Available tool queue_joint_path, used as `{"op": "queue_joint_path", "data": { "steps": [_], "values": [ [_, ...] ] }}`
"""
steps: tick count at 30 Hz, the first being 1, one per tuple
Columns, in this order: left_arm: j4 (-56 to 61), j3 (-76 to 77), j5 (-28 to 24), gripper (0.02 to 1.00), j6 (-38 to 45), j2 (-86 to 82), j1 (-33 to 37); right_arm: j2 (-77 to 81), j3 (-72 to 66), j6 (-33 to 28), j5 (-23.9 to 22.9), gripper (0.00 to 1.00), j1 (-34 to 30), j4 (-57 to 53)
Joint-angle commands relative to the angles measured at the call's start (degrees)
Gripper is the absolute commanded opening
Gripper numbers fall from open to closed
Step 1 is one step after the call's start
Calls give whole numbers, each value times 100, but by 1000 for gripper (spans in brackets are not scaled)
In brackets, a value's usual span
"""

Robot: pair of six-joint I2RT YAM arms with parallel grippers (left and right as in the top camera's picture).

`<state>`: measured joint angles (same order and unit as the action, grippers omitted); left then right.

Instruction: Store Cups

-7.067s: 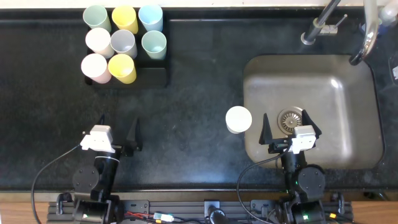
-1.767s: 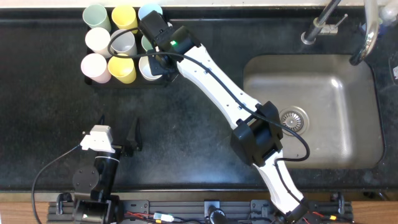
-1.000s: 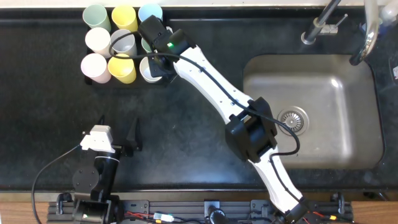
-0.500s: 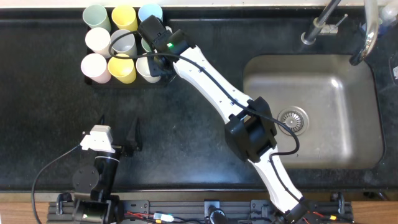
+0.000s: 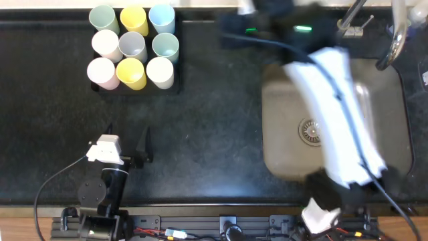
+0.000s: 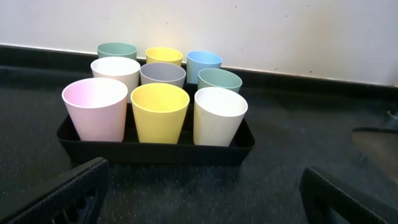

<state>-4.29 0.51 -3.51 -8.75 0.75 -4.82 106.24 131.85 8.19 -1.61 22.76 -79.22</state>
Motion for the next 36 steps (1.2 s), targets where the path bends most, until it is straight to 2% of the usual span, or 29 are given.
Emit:
{"op": "queue_joint_path", "data": {
  "steps": [1, 10, 24, 29, 36],
  "values": [
    [-13, -7, -92, 1000, 105, -59, 31, -929, -1012, -866, -39, 998, -520, 175],
    [-13, -7, -92, 1000, 105, -59, 31, -3720, -4789, -903, -26, 998, -977, 2031],
    [-13, -7, -92, 1000, 105, -59, 31, -7451, -9820, -841, -72, 998, -1014, 5176],
    [-13, -7, -92, 1000, 105, -59, 31, -8505, -11036, -841, -575, 998, -1014, 6140],
    [-13, -7, -92, 1000, 105, -59, 31, -9667, -11975, -841, -745, 996, -1014, 7130]
  ]
}}
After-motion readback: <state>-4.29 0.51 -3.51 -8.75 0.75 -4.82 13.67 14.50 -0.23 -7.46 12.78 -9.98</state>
